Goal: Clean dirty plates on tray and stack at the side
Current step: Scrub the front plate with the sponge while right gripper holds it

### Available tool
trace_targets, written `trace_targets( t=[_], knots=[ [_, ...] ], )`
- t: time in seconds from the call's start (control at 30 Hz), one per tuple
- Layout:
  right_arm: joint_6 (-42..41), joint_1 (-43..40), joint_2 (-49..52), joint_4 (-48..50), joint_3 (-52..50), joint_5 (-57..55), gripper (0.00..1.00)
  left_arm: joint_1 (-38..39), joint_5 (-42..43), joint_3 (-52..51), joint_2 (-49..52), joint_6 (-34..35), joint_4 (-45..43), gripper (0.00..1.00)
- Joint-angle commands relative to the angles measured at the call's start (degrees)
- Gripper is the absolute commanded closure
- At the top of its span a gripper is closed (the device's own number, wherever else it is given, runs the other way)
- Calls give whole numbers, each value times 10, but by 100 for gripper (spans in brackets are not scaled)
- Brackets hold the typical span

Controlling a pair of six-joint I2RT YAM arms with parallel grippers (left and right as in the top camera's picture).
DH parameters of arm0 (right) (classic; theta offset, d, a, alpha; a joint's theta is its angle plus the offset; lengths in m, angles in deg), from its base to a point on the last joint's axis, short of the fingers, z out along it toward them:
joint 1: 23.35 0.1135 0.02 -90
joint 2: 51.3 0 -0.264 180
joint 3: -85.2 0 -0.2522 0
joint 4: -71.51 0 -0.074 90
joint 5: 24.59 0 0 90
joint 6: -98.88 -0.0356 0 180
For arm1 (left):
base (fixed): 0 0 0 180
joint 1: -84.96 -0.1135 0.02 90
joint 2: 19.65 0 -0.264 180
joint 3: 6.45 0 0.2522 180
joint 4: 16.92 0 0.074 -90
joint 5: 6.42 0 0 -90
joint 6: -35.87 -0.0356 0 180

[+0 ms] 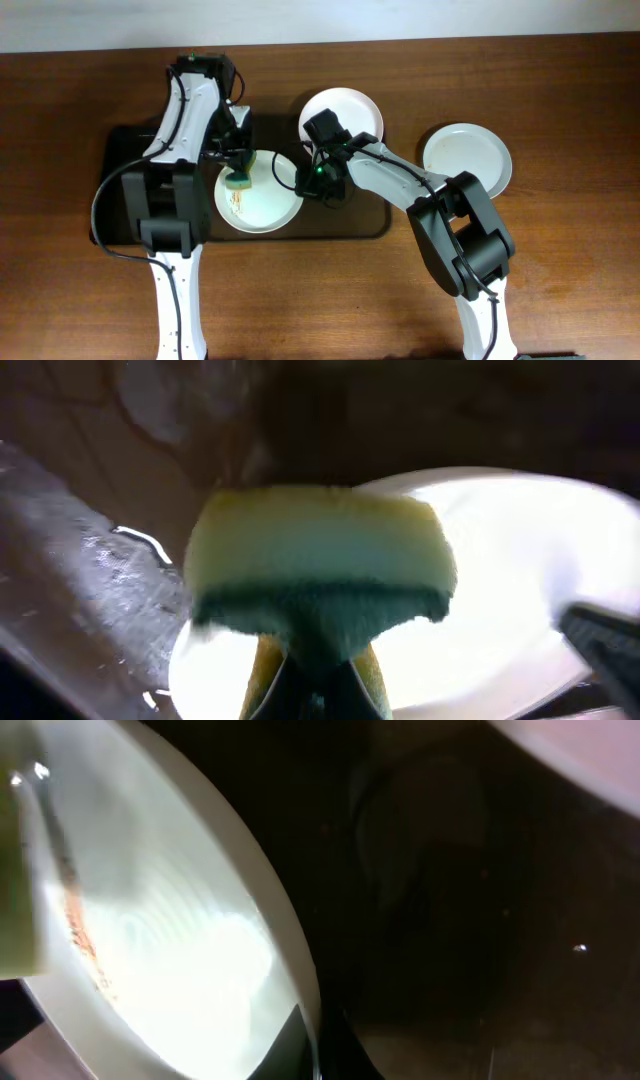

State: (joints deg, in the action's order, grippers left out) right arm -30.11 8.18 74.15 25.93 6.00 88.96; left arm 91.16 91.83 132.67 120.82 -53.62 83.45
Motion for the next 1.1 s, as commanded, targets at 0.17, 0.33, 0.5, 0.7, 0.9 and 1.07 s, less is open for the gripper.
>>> trace_targets(
  t=[0.17,0.33,0.5,0.7,0.9,1.07],
  knots=[
    [-3,-2,23,-2,1,-6,96,14,-89,-156,-7,73,-26,99],
    [-3,-2,23,1,1,-6,96,34,-141,-170,-7,141,-56,99],
    [-3,-2,23,4,1,-9,96,79,-154,-242,-7,140,-267,99],
    [-3,-1,23,3,1,-15,96,80,-188,-211,-16,140,-276,99],
    [-3,-1,23,4,1,-15,96,40,-99,12,-20,80,-49,99],
    [-3,-1,23,4,1,-15,96,40,-90,-19,-18,77,9,99]
  ],
)
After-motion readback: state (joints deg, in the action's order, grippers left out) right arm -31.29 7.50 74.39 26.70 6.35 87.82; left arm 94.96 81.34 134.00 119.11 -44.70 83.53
